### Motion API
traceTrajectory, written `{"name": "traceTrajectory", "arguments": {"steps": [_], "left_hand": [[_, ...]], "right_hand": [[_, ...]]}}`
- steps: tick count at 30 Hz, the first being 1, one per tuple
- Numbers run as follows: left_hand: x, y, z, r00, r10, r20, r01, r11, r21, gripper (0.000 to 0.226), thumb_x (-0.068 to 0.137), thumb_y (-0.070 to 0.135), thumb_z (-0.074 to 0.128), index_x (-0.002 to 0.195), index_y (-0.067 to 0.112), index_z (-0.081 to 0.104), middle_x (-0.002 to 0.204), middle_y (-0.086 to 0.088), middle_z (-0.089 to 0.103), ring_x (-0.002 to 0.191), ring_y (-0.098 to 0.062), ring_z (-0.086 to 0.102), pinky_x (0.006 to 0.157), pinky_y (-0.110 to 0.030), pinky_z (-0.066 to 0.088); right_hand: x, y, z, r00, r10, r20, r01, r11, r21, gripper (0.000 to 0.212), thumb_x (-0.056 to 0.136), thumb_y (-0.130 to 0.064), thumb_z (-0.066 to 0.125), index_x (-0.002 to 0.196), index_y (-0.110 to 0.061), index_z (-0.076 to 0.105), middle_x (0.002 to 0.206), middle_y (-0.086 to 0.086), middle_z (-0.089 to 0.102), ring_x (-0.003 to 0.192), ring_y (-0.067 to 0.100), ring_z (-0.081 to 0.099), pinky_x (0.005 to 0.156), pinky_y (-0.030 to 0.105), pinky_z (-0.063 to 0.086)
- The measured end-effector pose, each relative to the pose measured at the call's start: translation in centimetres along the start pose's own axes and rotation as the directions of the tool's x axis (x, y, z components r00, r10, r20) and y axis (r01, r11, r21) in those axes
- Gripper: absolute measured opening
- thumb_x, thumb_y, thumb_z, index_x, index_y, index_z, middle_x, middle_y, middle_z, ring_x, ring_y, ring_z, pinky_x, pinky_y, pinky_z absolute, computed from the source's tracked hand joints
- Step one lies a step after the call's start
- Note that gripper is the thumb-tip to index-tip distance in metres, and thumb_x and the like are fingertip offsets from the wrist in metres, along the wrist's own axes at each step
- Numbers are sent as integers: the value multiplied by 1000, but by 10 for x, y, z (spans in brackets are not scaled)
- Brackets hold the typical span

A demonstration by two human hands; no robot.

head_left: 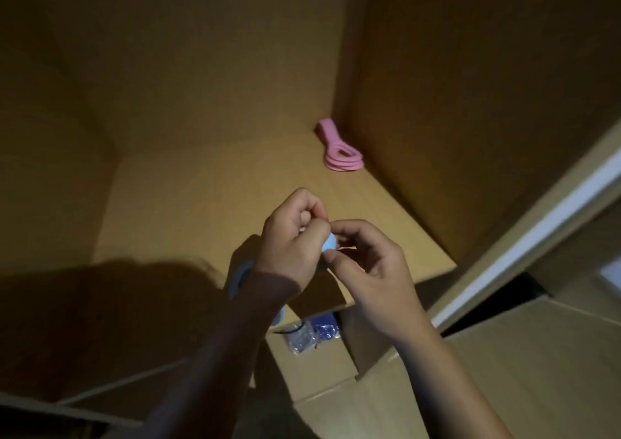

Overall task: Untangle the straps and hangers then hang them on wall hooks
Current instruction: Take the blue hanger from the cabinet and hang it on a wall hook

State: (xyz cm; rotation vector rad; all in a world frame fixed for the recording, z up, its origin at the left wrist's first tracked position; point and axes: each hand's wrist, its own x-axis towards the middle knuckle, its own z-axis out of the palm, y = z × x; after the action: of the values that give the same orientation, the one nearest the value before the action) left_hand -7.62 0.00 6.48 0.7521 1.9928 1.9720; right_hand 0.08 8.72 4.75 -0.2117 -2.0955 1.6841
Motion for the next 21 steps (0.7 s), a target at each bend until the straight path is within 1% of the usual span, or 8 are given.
{"name": "traceTrajectory", "arguments": {"steps": [3, 6, 8, 12, 15, 18, 20, 21], "left_hand": [[-10, 5, 49, 994, 15, 106, -12, 1000, -25, 13, 66, 14, 42, 59, 24, 46, 56, 1, 43, 60, -22, 44, 59, -35, 38], [-25, 7, 105, 982, 32, 187, -32, 999, -4, 12, 68, 16, 43, 58, 22, 46, 54, 7, 41, 58, -13, 40, 56, -28, 35], [-39, 7, 145, 968, 35, 250, -38, 999, 6, 13, 70, 17, 43, 58, 22, 47, 54, 8, 43, 55, -9, 38, 54, -26, 33], [-68, 5, 221, 929, 22, 370, -37, 999, 34, 16, 76, 23, 46, 60, 19, 49, 56, 8, 48, 57, -7, 43, 56, -24, 37], [-92, 3, 275, 902, 34, 431, -66, 996, 60, 20, 86, 19, 48, 67, 16, 51, 66, 4, 53, 64, -8, 48, 62, -26, 40], [-117, -4, 326, 894, 49, 445, -113, 986, 119, 23, 91, 16, 48, 71, 27, 50, 83, 2, 53, 79, -10, 52, 73, -24, 42], [-134, -7, 358, 885, -48, 462, -18, 991, 136, 27, 91, 23, 48, 64, 26, 50, 74, 0, 54, 70, -13, 51, 69, -30, 41], [-143, -6, 374, 857, -110, 503, 48, 990, 136, 33, 92, 26, 47, 60, 24, 52, 65, 1, 54, 65, -15, 51, 67, -31, 41]], "right_hand": [[-28, -3, -44, 992, 27, -125, -25, 1000, 10, 17, 67, -26, 65, 84, -29, 66, 75, -10, 63, 73, 5, 58, 69, 18, 48], [-62, -5, -92, 963, 76, -259, -74, 997, 17, 7, 73, -10, 67, 77, -14, 63, 68, -6, 58, 59, 1, 50, 57, 12, 41], [-87, -3, -124, 934, 100, -342, -115, 993, -22, 8, 73, -8, 68, 74, -11, 61, 63, -9, 56, 54, 0, 48, 53, 10, 39], [-133, 4, -185, 867, 131, -481, -195, 977, -85, 11, 65, -21, 64, 67, -14, 55, 56, -11, 52, 52, 4, 43, 48, 16, 36], [-168, 9, -227, 823, 144, -549, -228, 970, -87, 15, 72, -9, 68, 69, -12, 54, 57, -7, 51, 53, 5, 44, 48, 18, 36], [-203, 16, -269, 736, 155, -659, -246, 968, -48, 14, 78, -1, 65, 73, -8, 54, 61, -4, 52, 51, 1, 44, 48, 12, 36], [-224, 21, -296, 650, 150, -745, -248, 969, -21, 18, 78, -3, 67, 72, -14, 55, 62, -6, 54, 53, -1, 47, 52, 12, 38], [-234, 23, -308, 604, 149, -783, -248, 969, -7, 19, 78, -4, 68, 72, -17, 55, 63, -6, 57, 55, 0, 49, 54, 13, 39]]}}
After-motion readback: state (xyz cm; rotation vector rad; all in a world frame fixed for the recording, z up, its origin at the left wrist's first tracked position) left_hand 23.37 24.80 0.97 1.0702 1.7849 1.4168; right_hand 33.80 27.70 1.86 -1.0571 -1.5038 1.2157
